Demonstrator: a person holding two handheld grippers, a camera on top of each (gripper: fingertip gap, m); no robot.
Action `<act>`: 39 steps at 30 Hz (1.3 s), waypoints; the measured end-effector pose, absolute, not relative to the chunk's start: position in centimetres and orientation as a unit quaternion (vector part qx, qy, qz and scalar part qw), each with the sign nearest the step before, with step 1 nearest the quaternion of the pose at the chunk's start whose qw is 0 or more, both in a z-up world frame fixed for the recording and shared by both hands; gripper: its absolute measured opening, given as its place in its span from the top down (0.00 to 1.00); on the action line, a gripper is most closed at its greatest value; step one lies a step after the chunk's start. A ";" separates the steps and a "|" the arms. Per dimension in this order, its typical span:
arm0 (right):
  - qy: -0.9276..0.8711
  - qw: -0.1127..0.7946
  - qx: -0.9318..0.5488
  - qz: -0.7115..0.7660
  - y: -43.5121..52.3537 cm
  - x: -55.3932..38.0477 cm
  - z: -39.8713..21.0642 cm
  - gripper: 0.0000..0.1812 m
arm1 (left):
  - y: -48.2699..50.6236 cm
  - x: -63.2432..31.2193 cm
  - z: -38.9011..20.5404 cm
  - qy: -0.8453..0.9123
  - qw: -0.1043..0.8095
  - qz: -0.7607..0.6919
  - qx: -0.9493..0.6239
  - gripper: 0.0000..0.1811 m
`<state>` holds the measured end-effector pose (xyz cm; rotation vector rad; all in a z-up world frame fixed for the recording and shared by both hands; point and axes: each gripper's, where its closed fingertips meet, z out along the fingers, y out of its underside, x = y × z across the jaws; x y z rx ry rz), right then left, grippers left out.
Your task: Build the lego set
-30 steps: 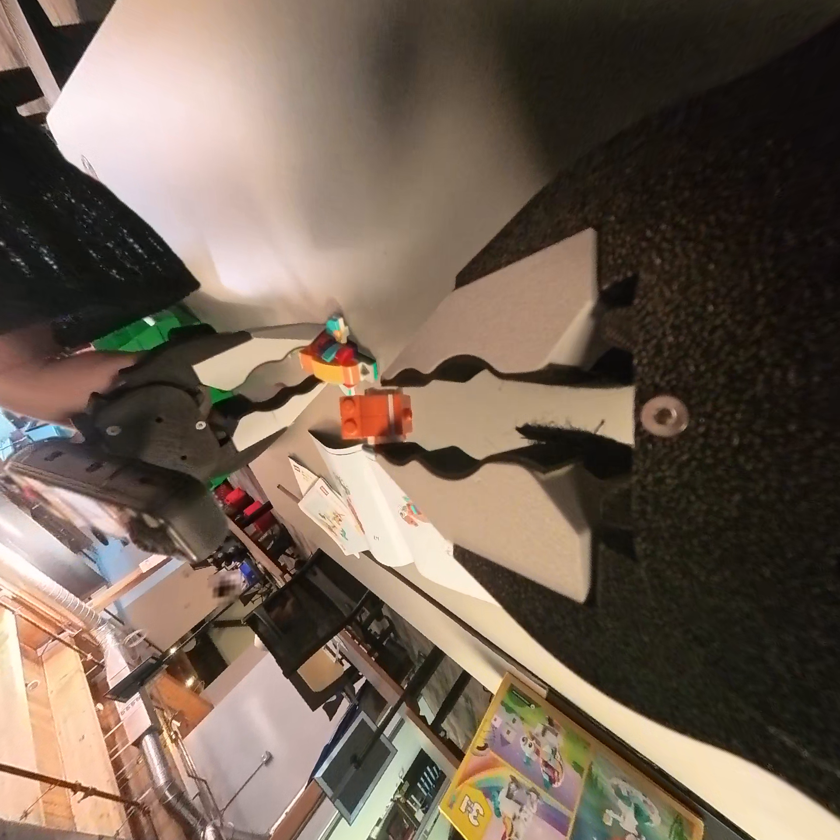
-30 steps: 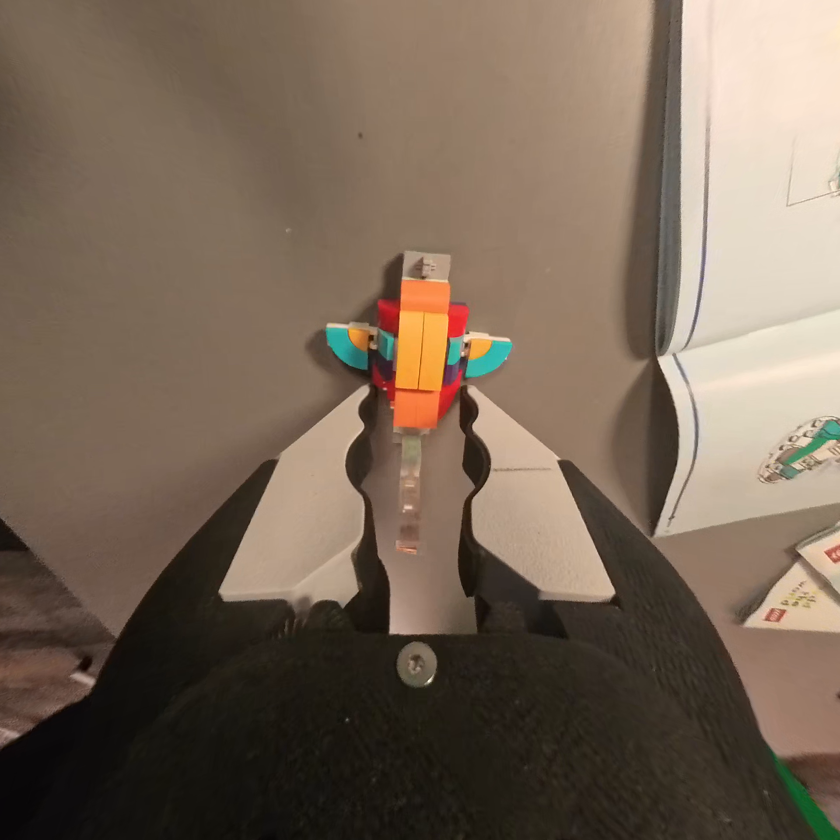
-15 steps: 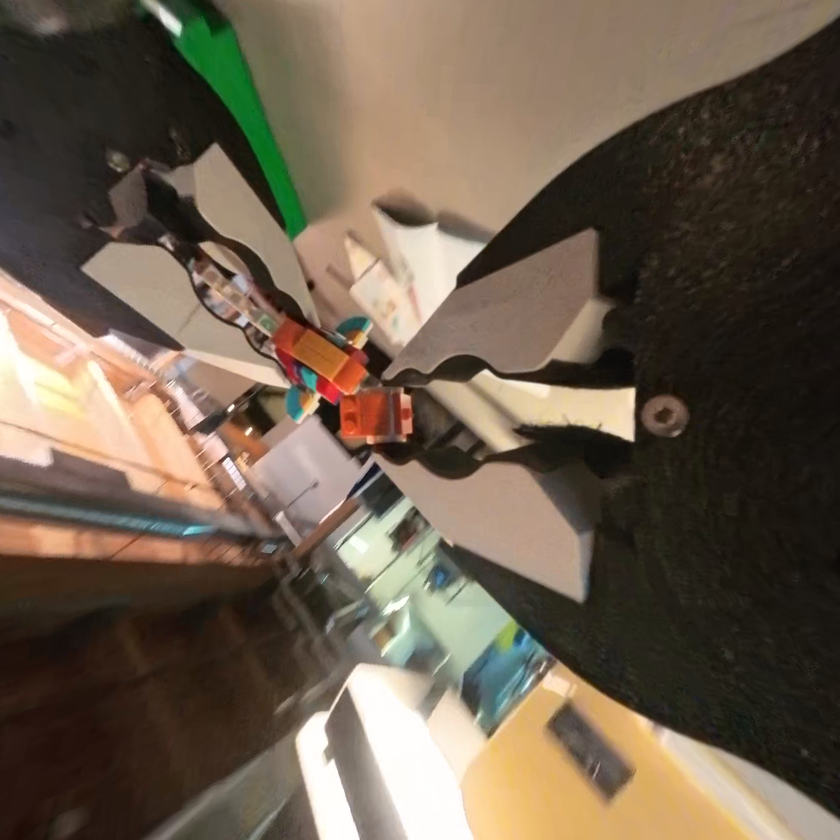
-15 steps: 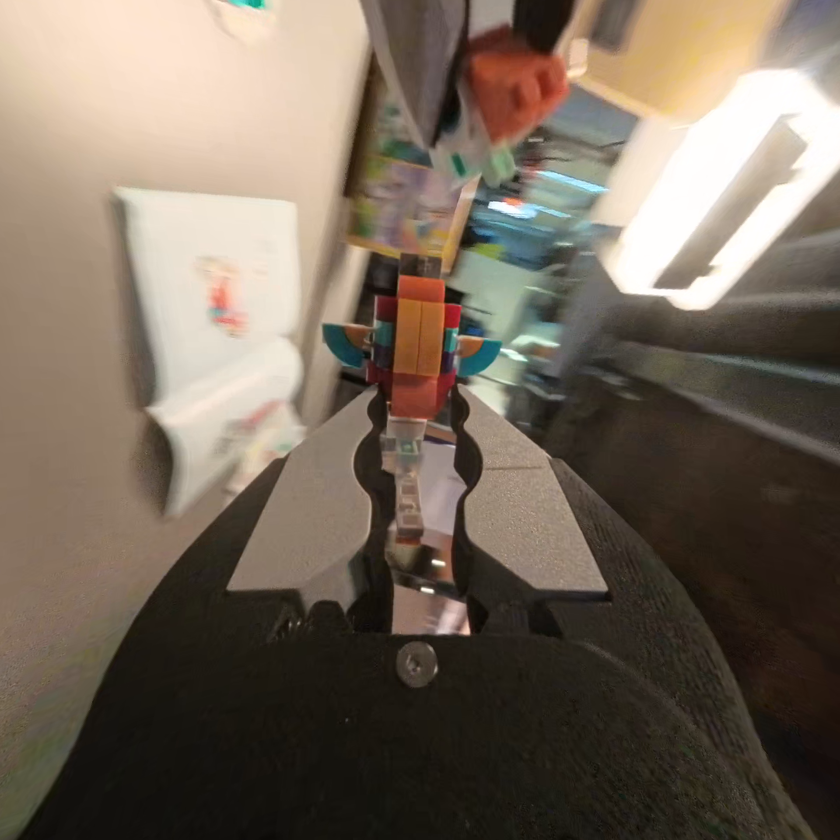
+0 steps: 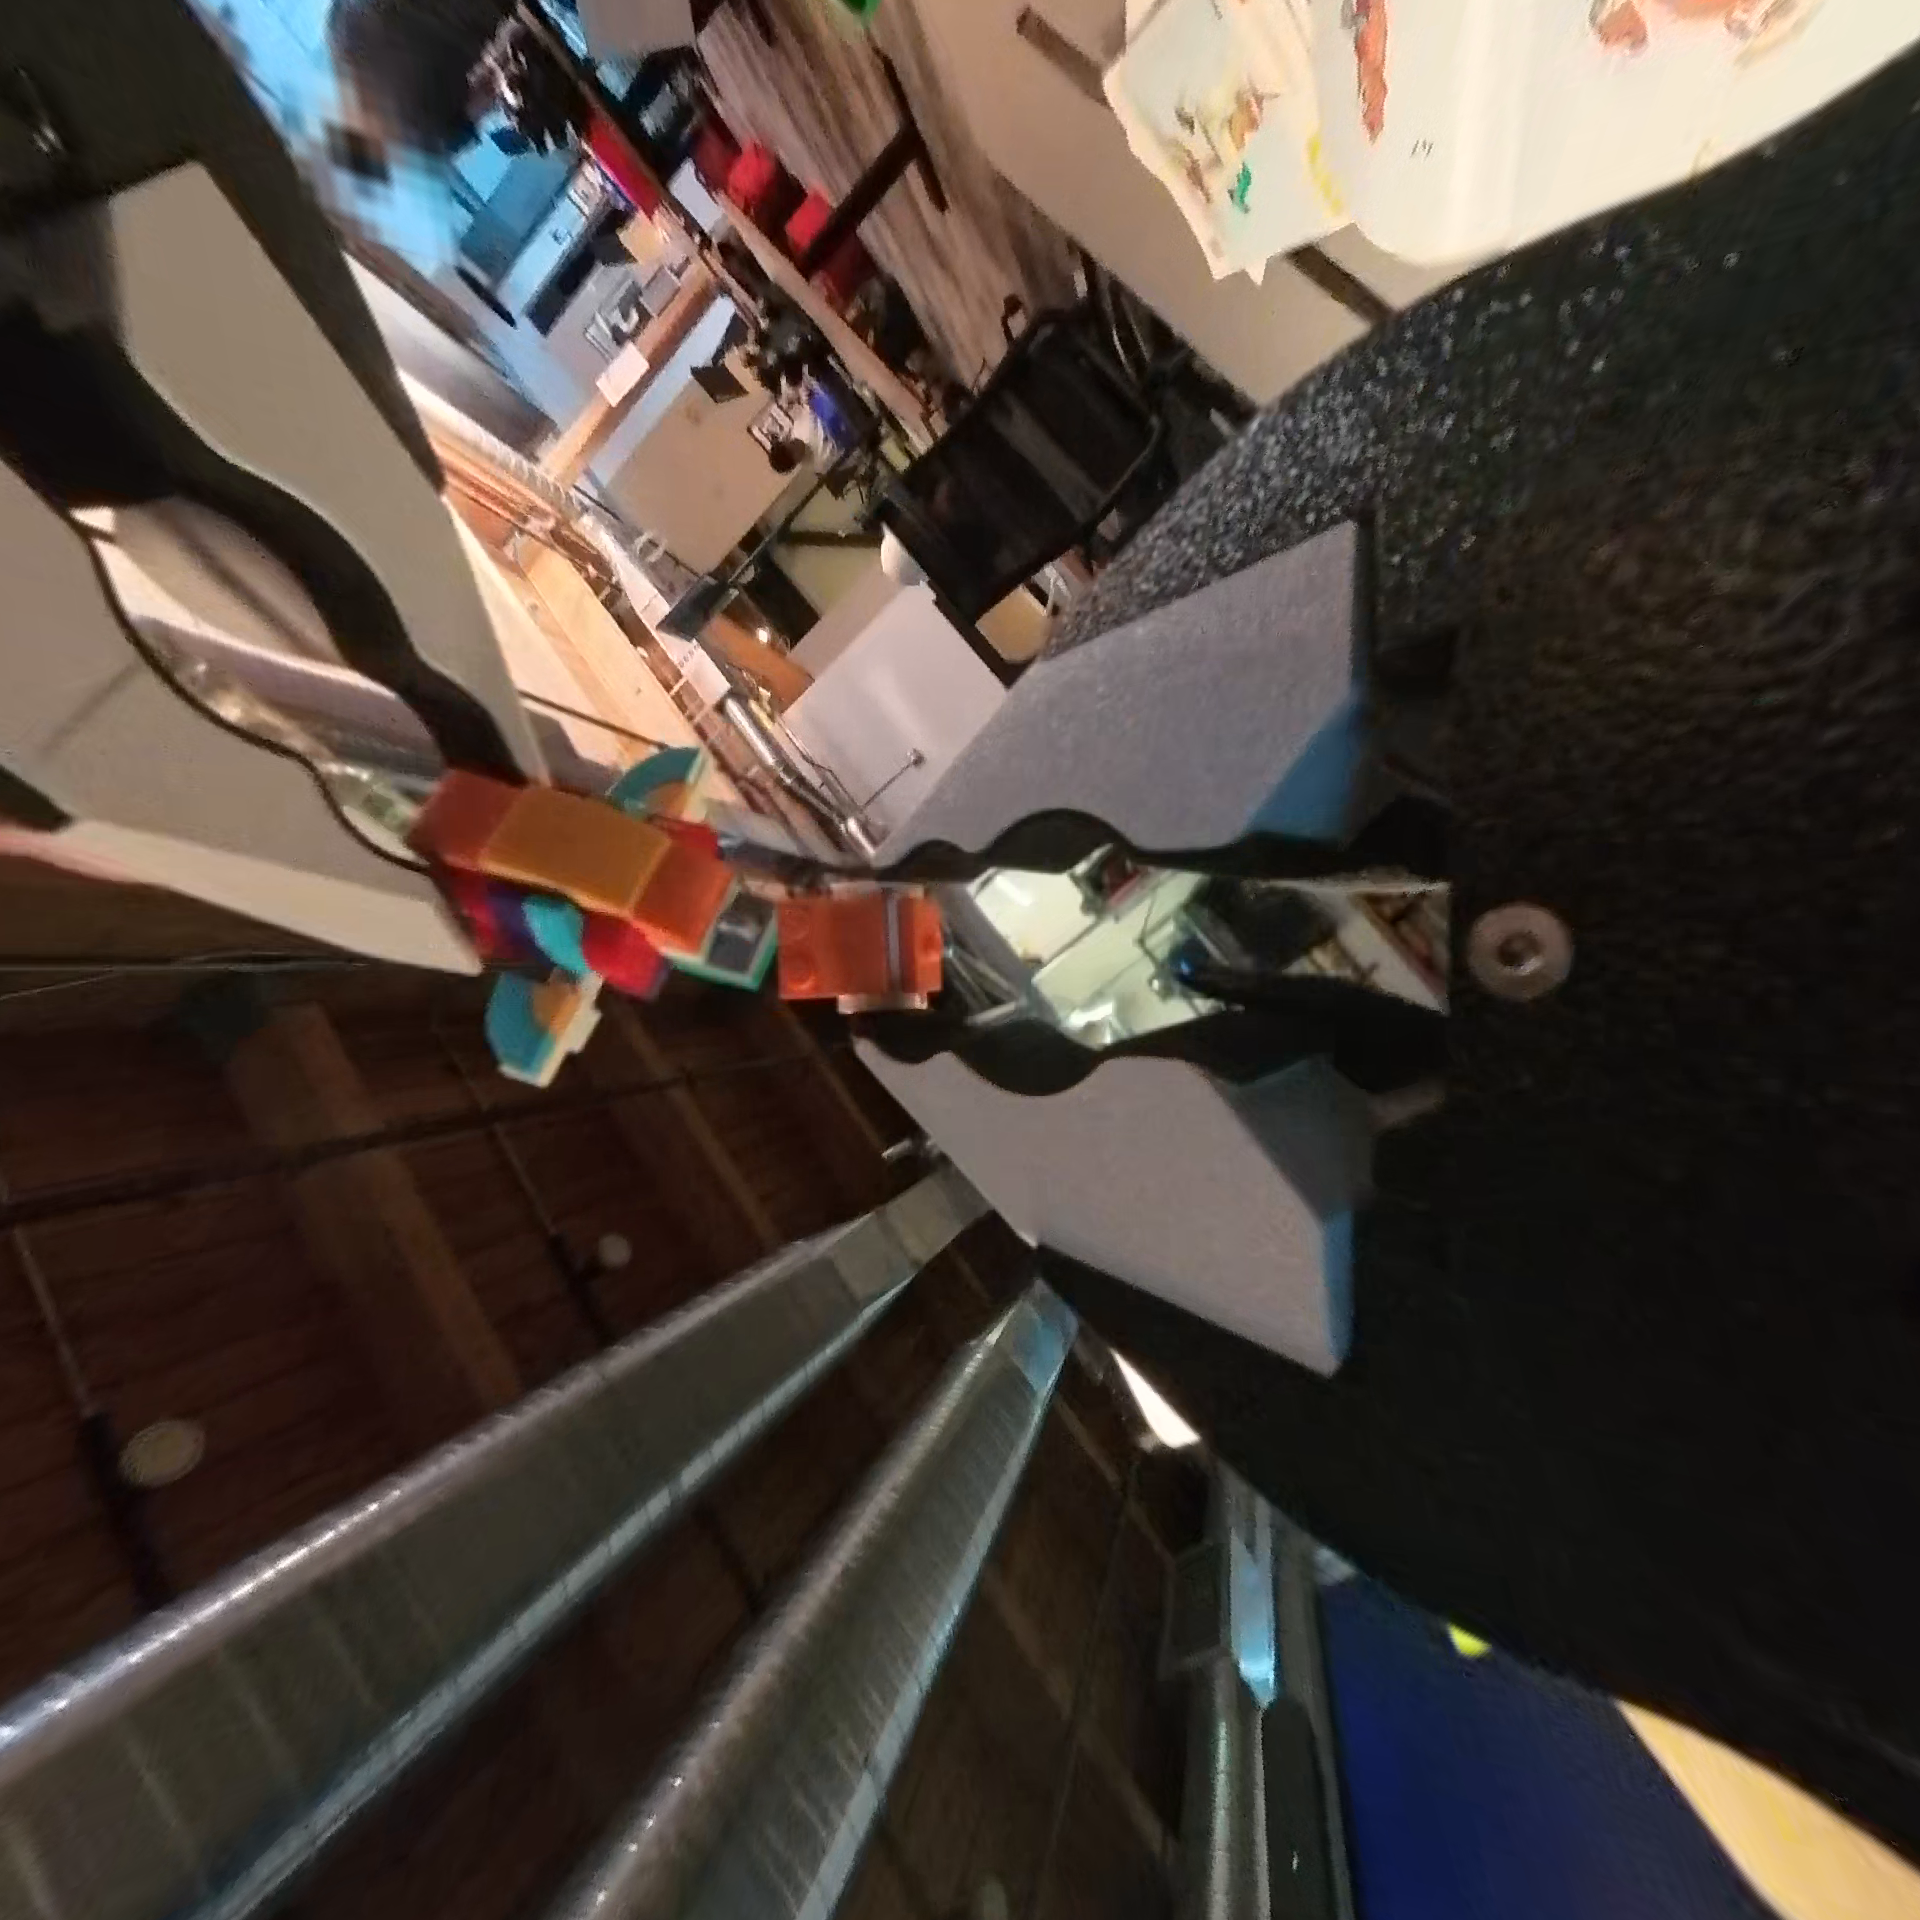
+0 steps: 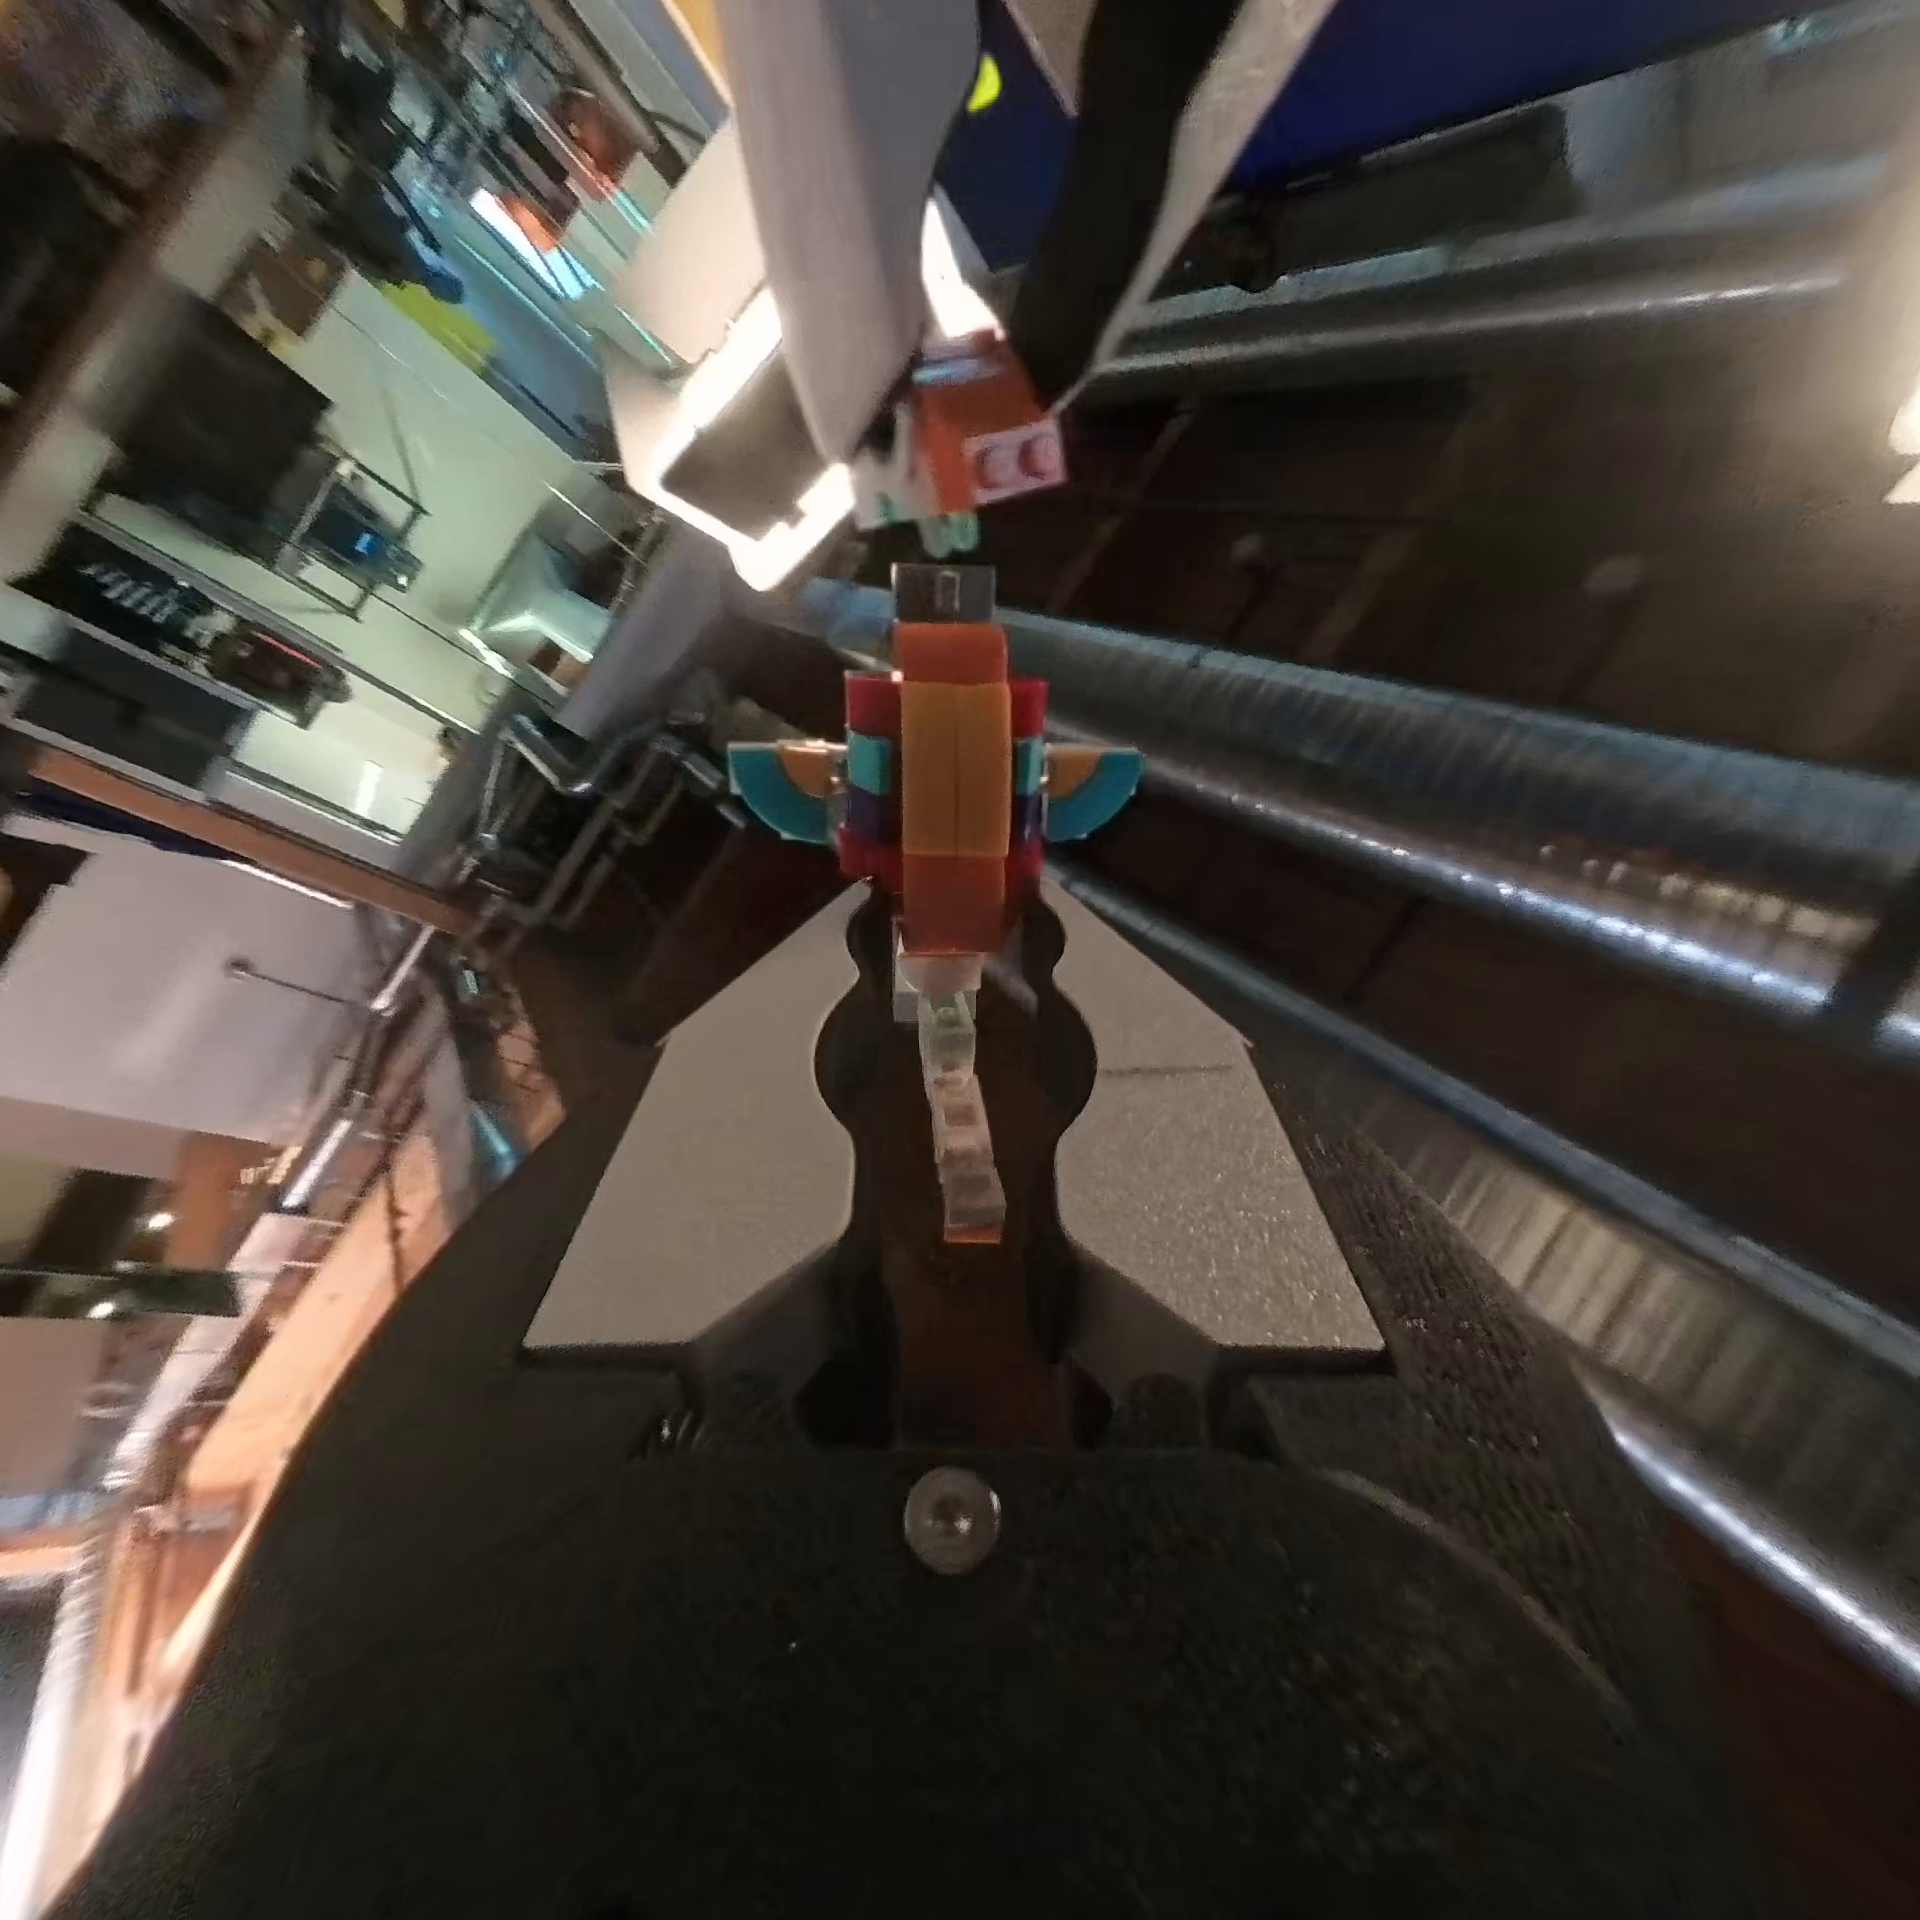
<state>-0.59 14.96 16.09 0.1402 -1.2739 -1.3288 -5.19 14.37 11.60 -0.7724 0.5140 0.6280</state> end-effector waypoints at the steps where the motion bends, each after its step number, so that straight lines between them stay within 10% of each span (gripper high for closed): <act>1: -0.551 0.602 0.062 -0.575 14.8 -0.6 16.4 0.87 | 14.5 -5.1 11.6 0.245 0.850 0.276 -0.377 0.88; 14: -0.554 0.555 0.115 -0.610 15.0 -2.7 17.2 0.87 | 14.3 -4.2 11.4 0.240 0.853 0.073 -0.459 0.89; 39: -0.577 0.493 0.112 -0.642 14.9 -2.8 17.2 0.87 | 13.9 -5.9 12.0 0.224 0.840 0.258 -0.421 0.88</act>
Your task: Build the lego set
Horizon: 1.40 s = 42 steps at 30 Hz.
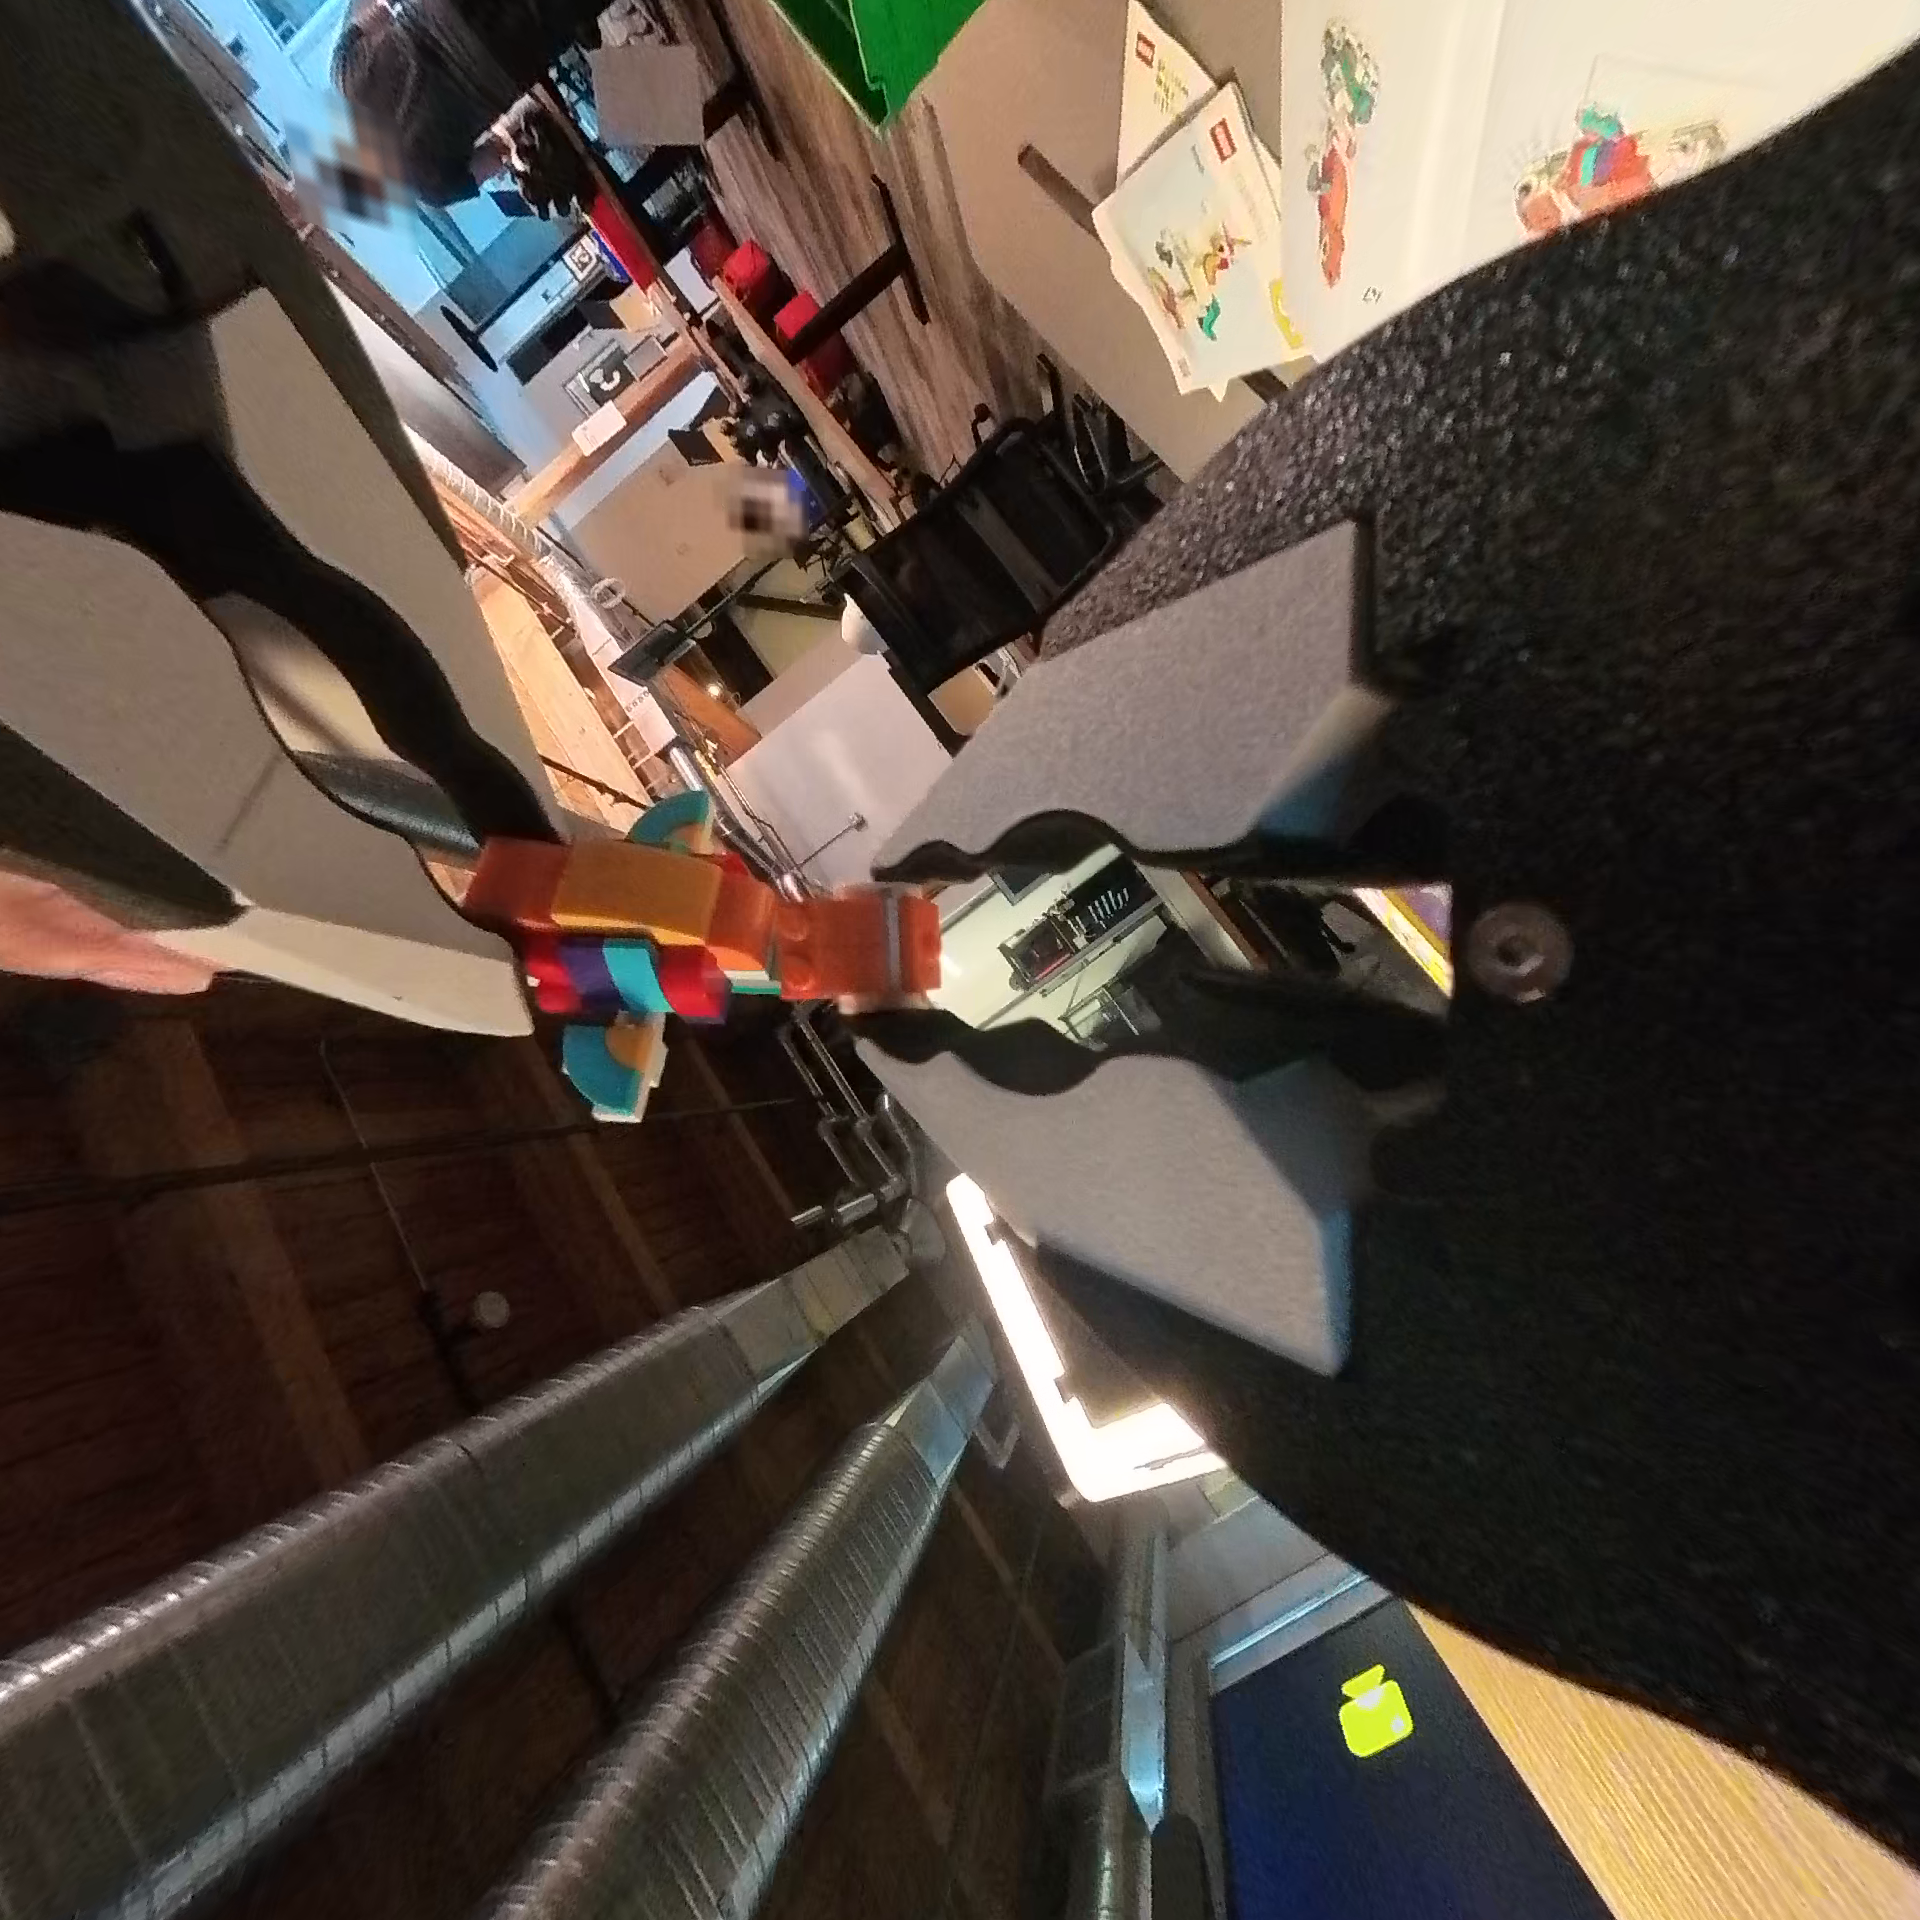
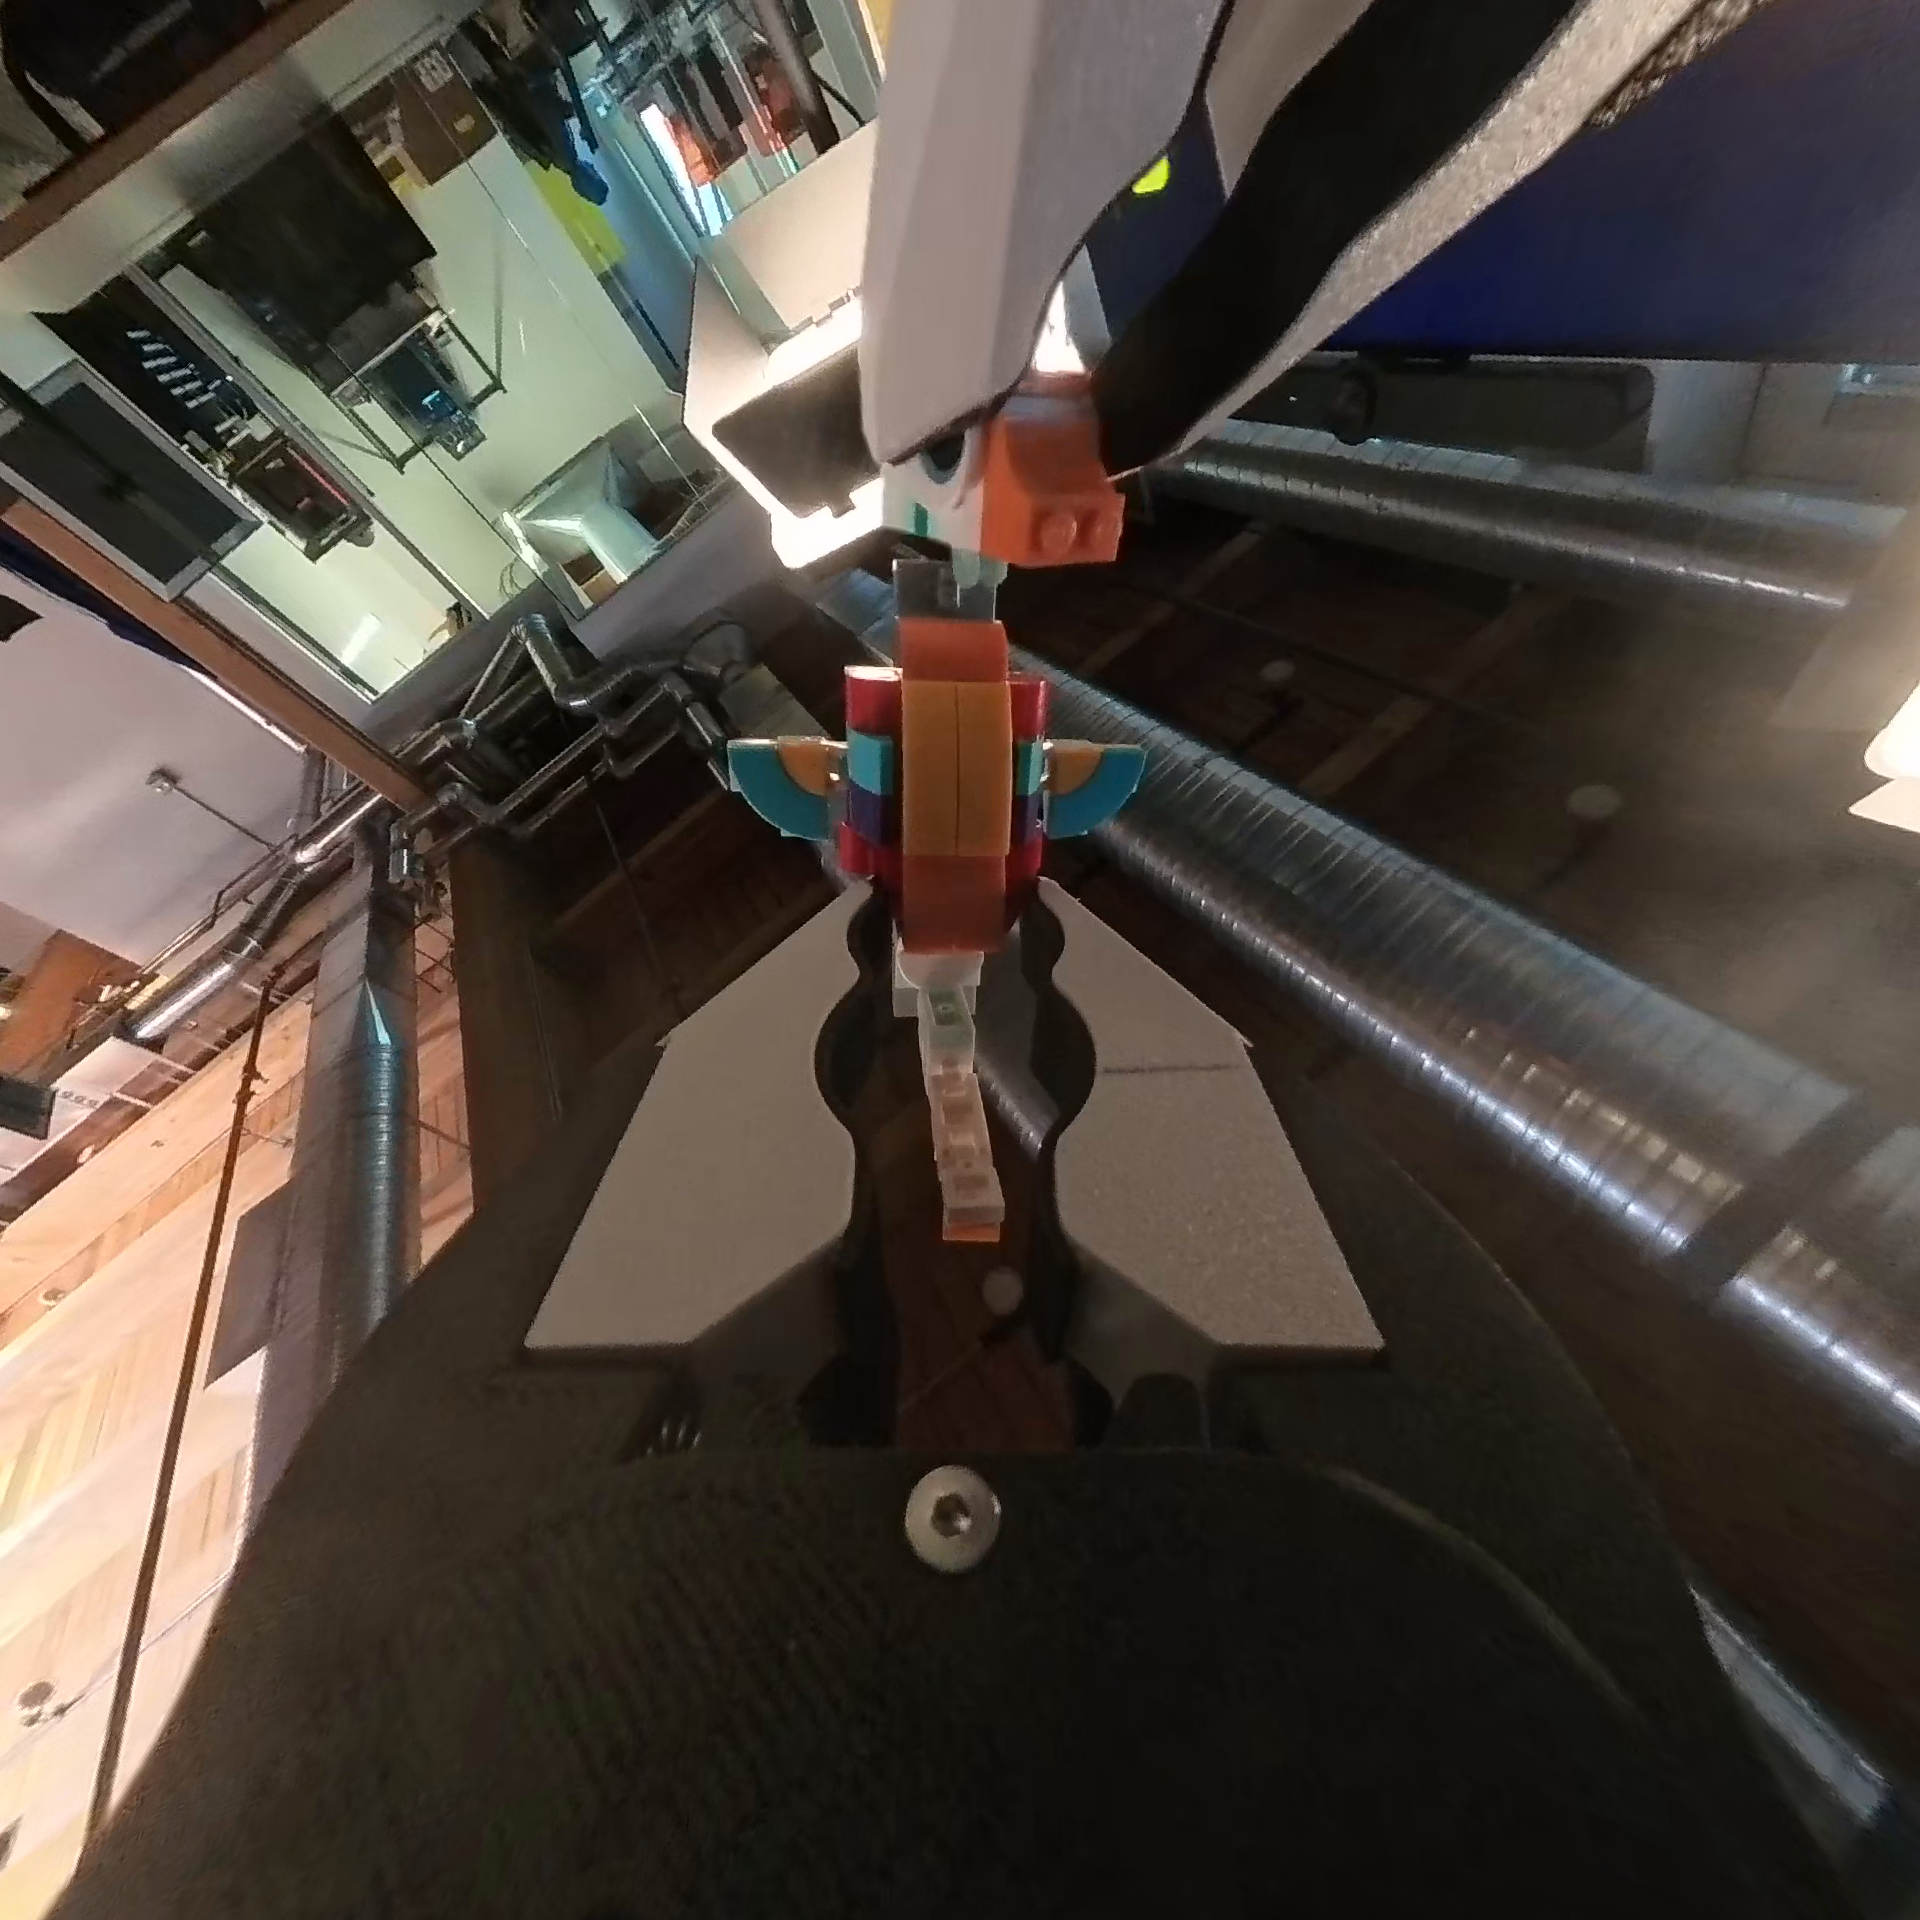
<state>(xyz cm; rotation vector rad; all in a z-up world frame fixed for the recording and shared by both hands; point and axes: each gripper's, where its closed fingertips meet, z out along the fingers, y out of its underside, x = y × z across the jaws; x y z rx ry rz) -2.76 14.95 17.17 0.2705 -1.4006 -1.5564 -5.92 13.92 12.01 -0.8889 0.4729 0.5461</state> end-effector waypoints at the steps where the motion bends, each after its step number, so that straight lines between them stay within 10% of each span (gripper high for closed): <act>1: -0.577 0.492 0.112 -0.642 15.0 -2.8 17.2 0.87 | 14.0 -6.0 12.0 0.223 0.840 0.258 -0.423 0.88; 42: -0.646 0.448 0.033 -0.618 17.2 -2.6 12.7 0.88 | 17.4 -6.1 8.7 0.273 0.746 0.367 -0.484 0.88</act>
